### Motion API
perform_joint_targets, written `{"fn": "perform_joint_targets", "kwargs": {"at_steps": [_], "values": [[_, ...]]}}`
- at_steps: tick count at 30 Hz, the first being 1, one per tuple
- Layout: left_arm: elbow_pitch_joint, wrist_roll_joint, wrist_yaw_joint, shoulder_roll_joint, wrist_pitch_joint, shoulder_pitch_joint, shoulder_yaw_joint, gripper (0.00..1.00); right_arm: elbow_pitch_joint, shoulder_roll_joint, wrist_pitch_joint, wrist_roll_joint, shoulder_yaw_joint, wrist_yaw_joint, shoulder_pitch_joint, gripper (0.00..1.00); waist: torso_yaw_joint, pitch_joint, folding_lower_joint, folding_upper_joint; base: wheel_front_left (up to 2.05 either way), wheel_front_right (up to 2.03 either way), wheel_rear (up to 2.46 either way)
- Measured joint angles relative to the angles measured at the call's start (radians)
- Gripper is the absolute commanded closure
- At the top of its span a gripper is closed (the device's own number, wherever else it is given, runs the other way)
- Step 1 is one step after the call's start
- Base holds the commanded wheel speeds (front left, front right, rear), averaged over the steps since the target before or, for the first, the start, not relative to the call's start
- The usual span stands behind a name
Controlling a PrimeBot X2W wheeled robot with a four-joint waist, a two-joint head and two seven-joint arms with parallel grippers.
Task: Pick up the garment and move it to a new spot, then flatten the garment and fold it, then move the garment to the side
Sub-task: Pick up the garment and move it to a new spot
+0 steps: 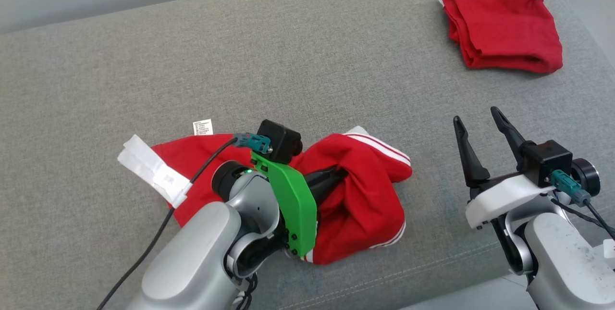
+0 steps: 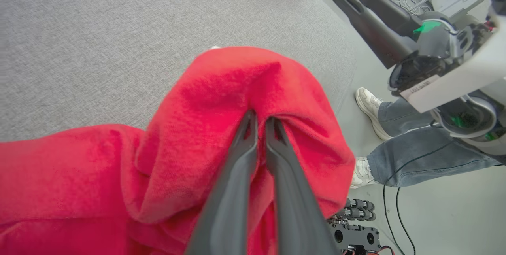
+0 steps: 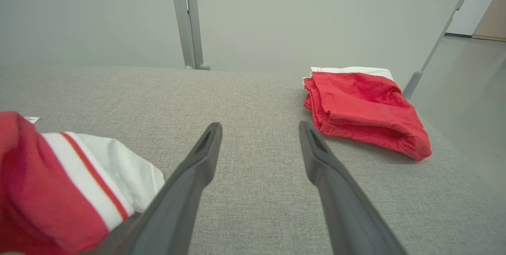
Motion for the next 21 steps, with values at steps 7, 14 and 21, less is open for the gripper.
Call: {"fn": "perform_joint_targets", "kwargs": {"at_steps": [7, 14, 21], "values": [[0.064, 0.019, 0.0, -0.001, -0.051, -0.061, 0.035, 1.0, -0.004, 0.012, 0.0, 0.0, 0.02, 0.01, -0.001, 0.0, -0.02, 0.01, 0.0001, 0.0, 0.0, 0.0, 0.0], [0.125, 0.042, 0.0, -0.001, -0.07, -0.106, 0.057, 1.0, -0.002, 0.017, 0.0, 0.0, 0.021, 0.009, -0.001, 0.0, -0.051, 0.017, 0.0001, 0.0, 0.0, 0.0, 0.0], [0.221, 0.071, 0.01, 0.042, -0.095, -0.124, 0.087, 1.0, 0.003, 0.021, 0.0, 0.0, 0.012, 0.009, -0.001, 0.0, -0.077, 0.024, 0.0001, 0.0, 0.0, 0.0, 0.0]]}}
